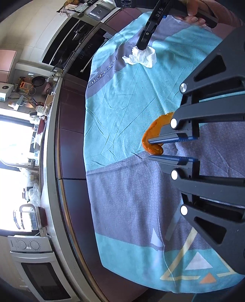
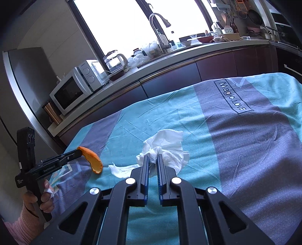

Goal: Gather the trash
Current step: 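Grasp the orange peel with the left gripper while the right gripper grasps the white tissue, then carry the orange peel and tissue over to the teal bin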

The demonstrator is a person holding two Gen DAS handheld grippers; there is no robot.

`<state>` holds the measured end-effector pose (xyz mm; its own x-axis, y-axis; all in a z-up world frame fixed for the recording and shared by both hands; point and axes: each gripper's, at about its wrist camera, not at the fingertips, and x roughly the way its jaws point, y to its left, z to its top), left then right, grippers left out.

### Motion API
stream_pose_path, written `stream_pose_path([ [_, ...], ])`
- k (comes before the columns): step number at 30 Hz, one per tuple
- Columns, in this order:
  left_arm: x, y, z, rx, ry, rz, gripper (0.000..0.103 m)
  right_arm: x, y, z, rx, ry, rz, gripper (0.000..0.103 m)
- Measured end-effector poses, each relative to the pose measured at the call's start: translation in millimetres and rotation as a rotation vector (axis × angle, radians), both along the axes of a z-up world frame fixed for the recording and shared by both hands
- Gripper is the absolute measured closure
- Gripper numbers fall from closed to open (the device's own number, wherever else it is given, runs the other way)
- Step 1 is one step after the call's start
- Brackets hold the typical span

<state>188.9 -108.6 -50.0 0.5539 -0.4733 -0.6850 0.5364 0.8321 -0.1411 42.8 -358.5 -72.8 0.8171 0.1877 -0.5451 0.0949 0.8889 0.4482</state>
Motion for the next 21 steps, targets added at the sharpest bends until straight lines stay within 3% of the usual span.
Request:
stream_pose_path([
  [21, -55, 124, 11, -0.076, 0.020, 0.178, 0.092, 17, 89, 14, 0.059, -0.053, 0.231, 0.096],
])
